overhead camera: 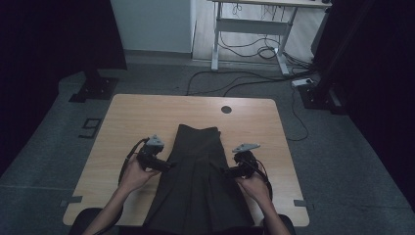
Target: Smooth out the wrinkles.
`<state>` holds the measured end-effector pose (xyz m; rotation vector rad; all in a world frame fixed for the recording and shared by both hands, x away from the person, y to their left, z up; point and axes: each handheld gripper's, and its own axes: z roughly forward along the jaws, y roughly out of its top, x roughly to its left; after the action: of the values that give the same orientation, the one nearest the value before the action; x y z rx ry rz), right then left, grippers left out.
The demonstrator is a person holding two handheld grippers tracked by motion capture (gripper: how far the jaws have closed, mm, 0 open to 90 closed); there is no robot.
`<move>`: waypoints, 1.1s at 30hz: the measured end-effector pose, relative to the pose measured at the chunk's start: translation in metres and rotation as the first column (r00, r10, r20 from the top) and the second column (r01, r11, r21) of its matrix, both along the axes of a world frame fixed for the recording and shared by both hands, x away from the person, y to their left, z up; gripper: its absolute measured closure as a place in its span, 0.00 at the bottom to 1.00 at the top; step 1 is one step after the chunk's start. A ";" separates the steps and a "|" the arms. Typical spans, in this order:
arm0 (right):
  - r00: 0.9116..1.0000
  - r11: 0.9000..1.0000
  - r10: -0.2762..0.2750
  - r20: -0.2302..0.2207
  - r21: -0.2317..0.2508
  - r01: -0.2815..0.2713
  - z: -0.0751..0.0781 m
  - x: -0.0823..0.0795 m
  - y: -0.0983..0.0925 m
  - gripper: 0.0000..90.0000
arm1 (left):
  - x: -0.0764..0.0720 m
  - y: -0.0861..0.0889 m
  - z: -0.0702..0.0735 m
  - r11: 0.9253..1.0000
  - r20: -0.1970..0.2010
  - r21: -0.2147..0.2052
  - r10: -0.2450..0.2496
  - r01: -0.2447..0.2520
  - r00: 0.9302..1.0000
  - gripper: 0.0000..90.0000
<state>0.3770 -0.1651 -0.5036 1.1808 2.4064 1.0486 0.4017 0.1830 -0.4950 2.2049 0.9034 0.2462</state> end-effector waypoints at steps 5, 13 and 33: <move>1.000 1.000 0.007 0.001 0.007 -0.007 0.003 0.015 0.008 0.16 | 0.021 -0.008 0.000 1.000 -0.007 0.000 -0.005 0.005 1.000 0.09; 1.000 1.000 -0.012 -0.003 0.016 0.012 0.005 0.045 0.015 0.16 | 0.049 -0.017 0.004 1.000 0.006 0.006 0.013 -0.013 1.000 0.15; 0.997 0.997 -0.080 -0.008 -0.006 0.080 -0.004 0.109 0.036 0.17 | 0.096 -0.025 -0.018 0.994 -0.003 0.035 0.100 -0.100 0.995 0.23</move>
<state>0.4856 -0.1295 -0.5072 1.2709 2.3453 1.0140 0.4974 0.1577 -0.5129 2.1951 1.0211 0.3065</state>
